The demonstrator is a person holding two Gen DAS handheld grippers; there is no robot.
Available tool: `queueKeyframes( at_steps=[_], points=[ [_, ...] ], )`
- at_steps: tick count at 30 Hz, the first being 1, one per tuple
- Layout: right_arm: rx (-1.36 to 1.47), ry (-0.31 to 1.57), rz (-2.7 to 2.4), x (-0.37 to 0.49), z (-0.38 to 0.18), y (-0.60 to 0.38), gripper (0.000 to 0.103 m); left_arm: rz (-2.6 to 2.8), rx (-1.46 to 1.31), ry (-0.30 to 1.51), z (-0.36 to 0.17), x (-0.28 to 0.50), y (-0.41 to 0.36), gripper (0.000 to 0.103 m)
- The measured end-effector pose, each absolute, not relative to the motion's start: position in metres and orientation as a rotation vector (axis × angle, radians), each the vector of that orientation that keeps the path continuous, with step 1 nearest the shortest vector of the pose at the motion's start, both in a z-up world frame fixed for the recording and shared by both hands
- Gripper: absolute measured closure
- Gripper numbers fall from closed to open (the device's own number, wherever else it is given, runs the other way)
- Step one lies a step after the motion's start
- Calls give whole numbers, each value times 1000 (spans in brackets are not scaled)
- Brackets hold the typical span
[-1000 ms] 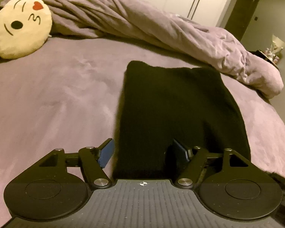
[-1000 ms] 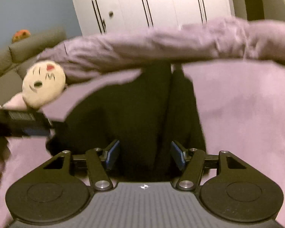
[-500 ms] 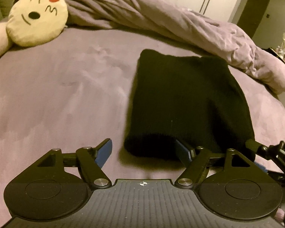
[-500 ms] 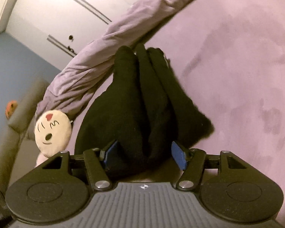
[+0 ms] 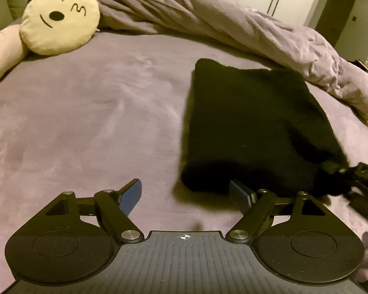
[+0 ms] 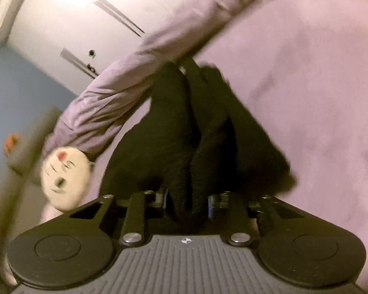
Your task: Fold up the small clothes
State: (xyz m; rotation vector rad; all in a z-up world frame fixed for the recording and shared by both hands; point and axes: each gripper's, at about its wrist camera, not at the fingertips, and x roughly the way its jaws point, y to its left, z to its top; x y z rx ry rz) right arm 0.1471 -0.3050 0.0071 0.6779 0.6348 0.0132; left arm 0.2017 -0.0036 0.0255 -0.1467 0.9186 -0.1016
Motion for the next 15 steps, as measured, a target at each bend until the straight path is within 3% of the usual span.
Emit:
queueKeyframes(
  at_steps=[3, 5, 7, 11, 15],
  points=[
    [455, 538, -41, 138, 27, -291, 79, -109, -122, 912, 26, 204, -6, 19],
    [407, 606, -79, 147, 14, -295, 77, -105, -105, 905, 24, 206, -8, 17],
    [421, 713, -107, 156, -8, -302, 72, -102, -101, 913, 22, 209, -8, 17],
    [413, 650, -139, 146, 10, -307, 54, -101, -84, 901, 22, 216, -8, 17],
    [252, 537, -227, 148, 43, -303, 55, -96, -68, 869, 28, 232, -18, 16]
  ],
)
